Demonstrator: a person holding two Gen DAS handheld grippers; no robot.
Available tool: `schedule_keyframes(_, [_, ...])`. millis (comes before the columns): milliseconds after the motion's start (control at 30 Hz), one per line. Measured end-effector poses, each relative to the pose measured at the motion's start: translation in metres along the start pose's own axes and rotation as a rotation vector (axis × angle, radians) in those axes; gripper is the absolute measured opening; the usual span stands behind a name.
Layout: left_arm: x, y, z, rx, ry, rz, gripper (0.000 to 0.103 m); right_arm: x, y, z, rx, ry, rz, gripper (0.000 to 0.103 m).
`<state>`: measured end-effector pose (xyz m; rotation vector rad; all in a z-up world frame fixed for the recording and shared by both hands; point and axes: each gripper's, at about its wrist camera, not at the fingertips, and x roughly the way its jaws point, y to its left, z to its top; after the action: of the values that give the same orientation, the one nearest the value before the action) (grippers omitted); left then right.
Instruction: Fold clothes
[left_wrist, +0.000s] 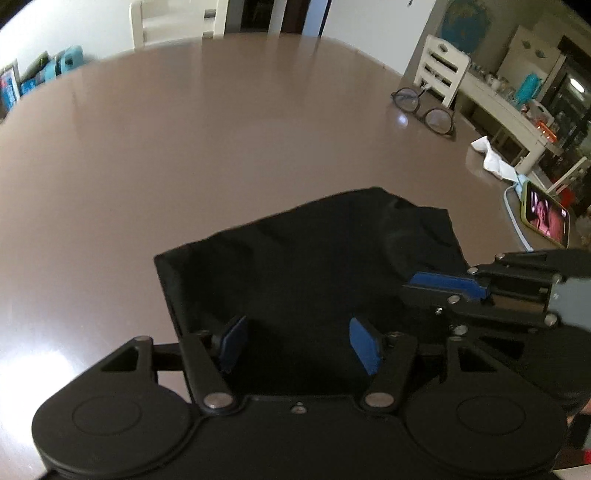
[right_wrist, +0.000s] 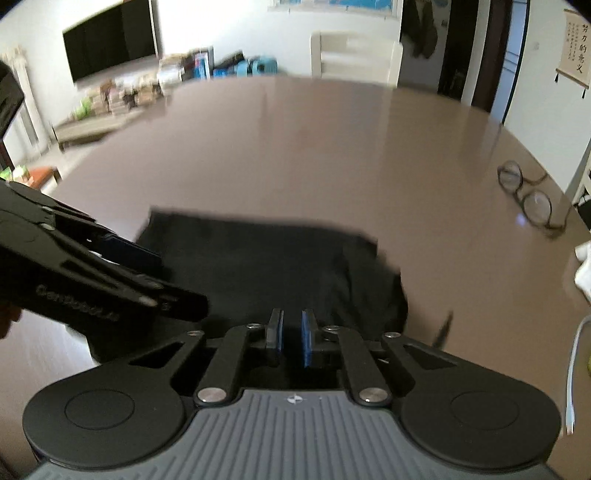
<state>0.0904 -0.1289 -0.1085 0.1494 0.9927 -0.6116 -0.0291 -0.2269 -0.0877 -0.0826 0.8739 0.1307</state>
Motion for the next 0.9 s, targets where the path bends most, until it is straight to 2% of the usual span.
schedule_keyframes(67, [-0.005,-0.002,-0.004,-0.005,0.008,0.008,0.06,-0.004,0.004,-0.007,-0.021,0.0,0.003,0.008])
schedule_keyframes(133, [-0.007,0.003,0.006,-0.008,0.013,0.005,0.06,-0.008,0.002,-0.005,-0.014,-0.005,0.024,0.008])
schedule_keyframes(167, [-0.015,0.003,0.011,-0.021,-0.015,0.014,0.062,-0.009,0.001,-0.004,-0.008,-0.008,0.035,0.008])
schedule_keyframes(267, [-0.017,0.005,0.02,-0.064,-0.049,0.057,0.065,-0.011,-0.02,0.013,0.06,-0.094,0.042,0.011])
schedule_keyframes(300, [-0.015,0.006,0.022,-0.082,-0.045,0.07,0.065,-0.008,-0.025,0.018,0.06,-0.098,0.038,0.011])
schedule_keyframes(400, [-0.007,0.006,0.022,-0.1,-0.023,0.116,0.064,0.019,-0.039,0.025,0.017,-0.059,0.075,0.01])
schedule_keyframes(467, [-0.002,0.005,0.013,-0.096,0.006,0.175,0.065,0.033,-0.042,0.022,-0.035,-0.032,0.076,0.008])
schedule_keyframes(533, [-0.001,0.004,0.004,-0.109,-0.005,0.221,0.066,0.035,-0.045,0.022,-0.044,-0.032,0.09,0.008])
schedule_keyframes(667, [0.004,-0.001,0.005,-0.134,-0.006,0.246,0.066,0.038,-0.041,0.023,-0.11,-0.044,0.097,0.007])
schedule_keyframes(800, [0.0,0.005,0.006,-0.196,0.009,0.231,0.066,0.037,-0.043,0.026,-0.139,-0.039,0.122,0.007])
schedule_keyframes(900, [-0.013,0.01,0.005,-0.237,-0.038,0.23,0.067,0.024,-0.053,0.03,-0.098,-0.046,0.169,0.008])
